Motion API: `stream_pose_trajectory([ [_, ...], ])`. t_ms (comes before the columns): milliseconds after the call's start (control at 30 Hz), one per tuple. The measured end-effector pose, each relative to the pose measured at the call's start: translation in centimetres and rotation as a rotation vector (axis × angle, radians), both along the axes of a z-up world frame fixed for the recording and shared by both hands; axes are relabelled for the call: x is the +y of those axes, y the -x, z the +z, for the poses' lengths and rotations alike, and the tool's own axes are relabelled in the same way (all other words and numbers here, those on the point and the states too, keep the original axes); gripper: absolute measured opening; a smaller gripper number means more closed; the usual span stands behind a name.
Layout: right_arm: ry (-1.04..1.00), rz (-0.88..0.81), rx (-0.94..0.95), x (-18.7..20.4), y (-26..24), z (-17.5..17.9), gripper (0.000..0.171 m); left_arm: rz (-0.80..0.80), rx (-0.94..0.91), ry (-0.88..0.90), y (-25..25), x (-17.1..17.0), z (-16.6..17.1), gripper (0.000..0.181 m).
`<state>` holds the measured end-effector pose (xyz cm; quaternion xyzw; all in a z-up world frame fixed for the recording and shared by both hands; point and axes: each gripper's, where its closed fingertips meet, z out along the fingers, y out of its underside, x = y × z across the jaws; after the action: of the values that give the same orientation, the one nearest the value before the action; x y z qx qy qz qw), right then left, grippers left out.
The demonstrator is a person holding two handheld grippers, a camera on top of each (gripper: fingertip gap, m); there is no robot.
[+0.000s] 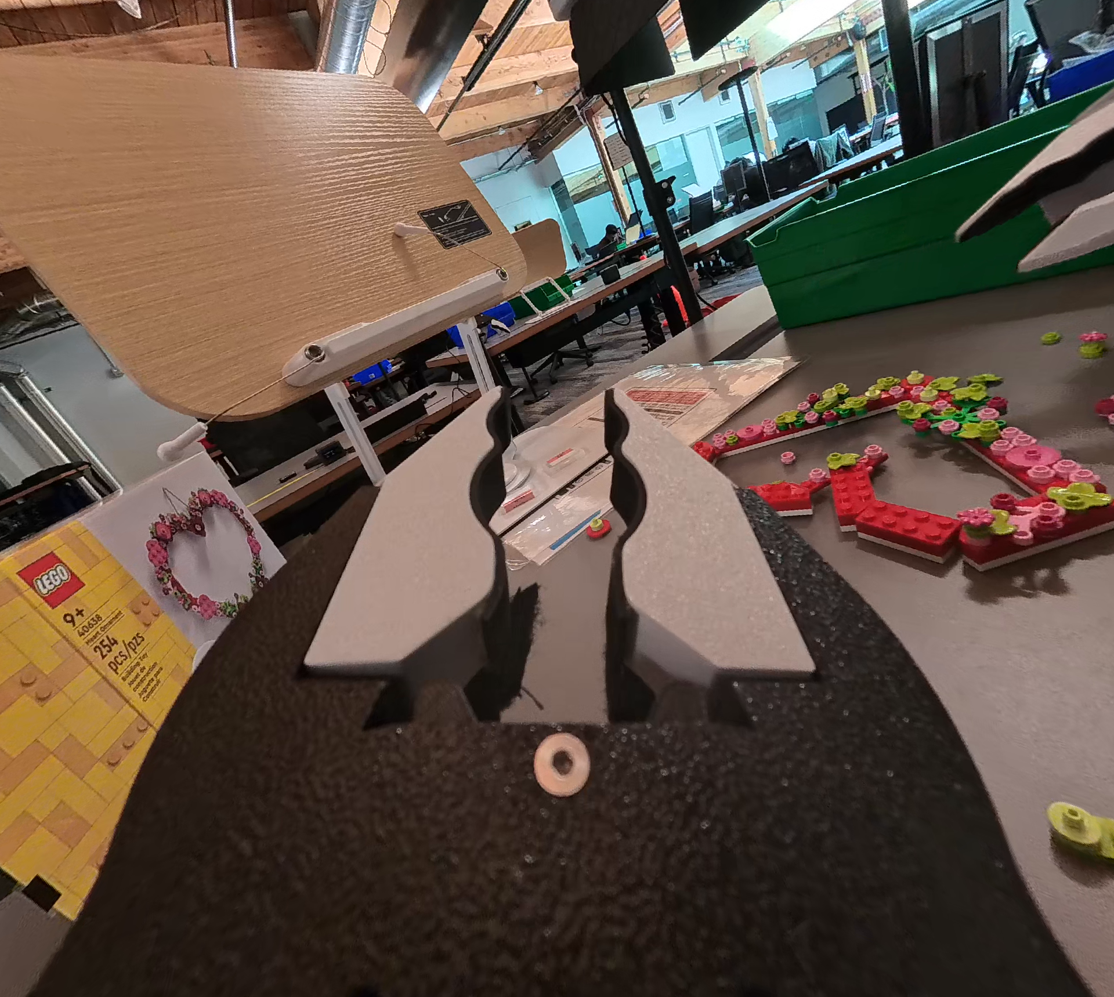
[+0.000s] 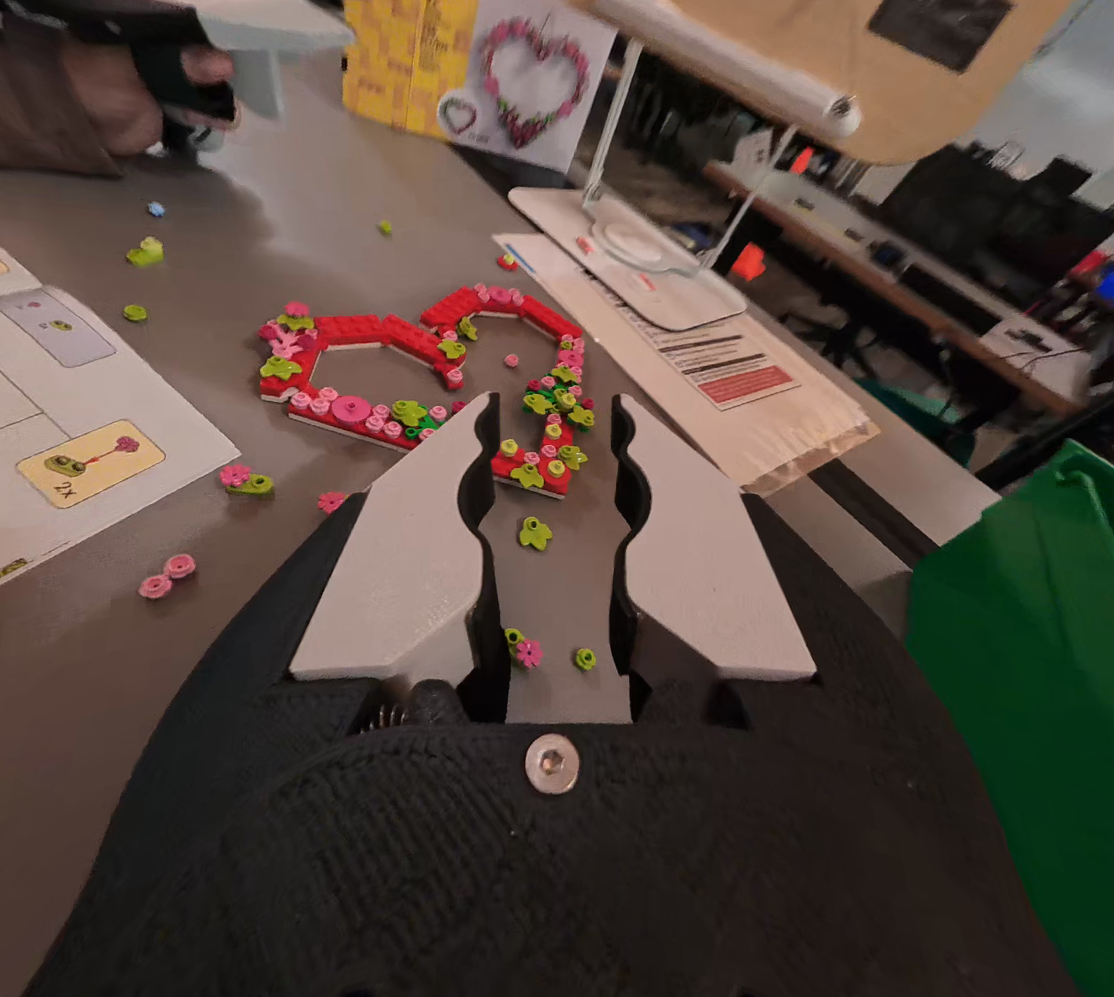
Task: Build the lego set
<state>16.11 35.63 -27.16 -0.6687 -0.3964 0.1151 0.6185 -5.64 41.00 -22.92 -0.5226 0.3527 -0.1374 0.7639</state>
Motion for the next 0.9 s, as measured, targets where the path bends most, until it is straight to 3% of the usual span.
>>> stream_pose_trajectory([
  [333, -0.172, -0.036, 0.051, -0.2, -0.8, 1.2, 0.029, 0.002, -0.015, 0.008, 0.2, 0.2, 0.1, 0.029],
  [900, -0.142, -0.029, 0.081, 0.0, -1.1, 1.1, 0.027, 0.005, -0.047, 0.026, 0.6, 0.5, 0.2, 0.029],
])
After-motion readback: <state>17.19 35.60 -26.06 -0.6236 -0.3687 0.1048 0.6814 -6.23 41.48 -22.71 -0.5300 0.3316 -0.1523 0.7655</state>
